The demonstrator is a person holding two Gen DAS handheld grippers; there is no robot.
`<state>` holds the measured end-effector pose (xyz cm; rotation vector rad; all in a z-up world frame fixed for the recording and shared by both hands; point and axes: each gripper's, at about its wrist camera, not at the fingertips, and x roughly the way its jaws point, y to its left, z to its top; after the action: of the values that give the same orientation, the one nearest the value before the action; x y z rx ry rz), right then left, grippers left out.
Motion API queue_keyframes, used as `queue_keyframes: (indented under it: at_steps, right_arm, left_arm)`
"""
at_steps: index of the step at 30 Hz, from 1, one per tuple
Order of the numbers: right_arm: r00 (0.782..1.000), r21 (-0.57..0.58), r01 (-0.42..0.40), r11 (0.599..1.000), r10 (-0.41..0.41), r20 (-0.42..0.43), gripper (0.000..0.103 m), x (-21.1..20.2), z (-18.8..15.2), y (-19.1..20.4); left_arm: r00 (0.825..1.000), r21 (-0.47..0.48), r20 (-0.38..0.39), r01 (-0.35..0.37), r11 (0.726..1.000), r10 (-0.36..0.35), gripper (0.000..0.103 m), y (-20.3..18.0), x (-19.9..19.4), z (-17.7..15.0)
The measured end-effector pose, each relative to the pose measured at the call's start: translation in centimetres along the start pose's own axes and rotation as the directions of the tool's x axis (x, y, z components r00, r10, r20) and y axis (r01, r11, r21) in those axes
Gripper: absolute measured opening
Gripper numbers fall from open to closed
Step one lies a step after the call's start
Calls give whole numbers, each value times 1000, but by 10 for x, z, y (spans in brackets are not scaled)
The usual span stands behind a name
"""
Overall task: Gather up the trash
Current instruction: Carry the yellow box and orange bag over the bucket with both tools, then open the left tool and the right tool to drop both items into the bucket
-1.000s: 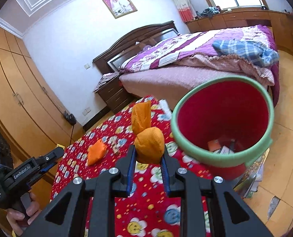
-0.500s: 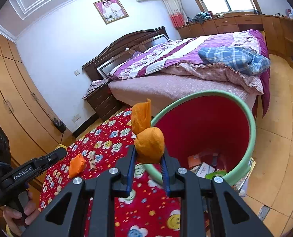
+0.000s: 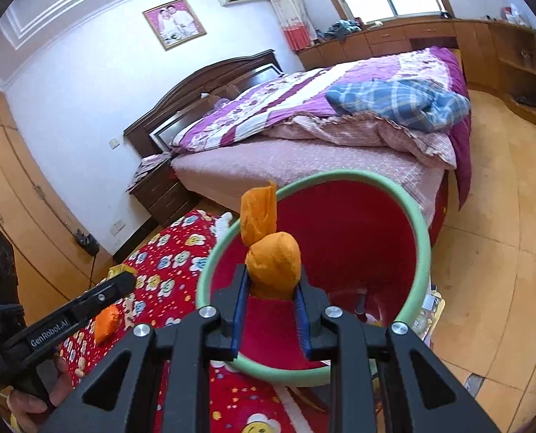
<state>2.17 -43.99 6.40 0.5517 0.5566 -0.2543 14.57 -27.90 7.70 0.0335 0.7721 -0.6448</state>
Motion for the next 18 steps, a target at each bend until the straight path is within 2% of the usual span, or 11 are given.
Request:
queue_keyframes:
  at_steps: [11,13,15,18]
  right_arm:
    - [999,69,37,997,-34,-38,29,18,-6,-30]
    - [999,77,42,996,-39,-36,29,18,-6,-33]
    - [999,88,40,995,-37,-34,31,18,-7,-35]
    - [999,109,30,994,-26,-42,32,18,-8,-39]
  left_arm:
    - [994,95,-88,79,992,-71,42,-38,43,-9]
    - [993,105,-100,79,991,-69,44,-41,47,-12]
    - [992,107,-105,78,991,-67,51,-42,48,-13]
    - [993,110,-102,63,992,-52,58,-43,48,-15]
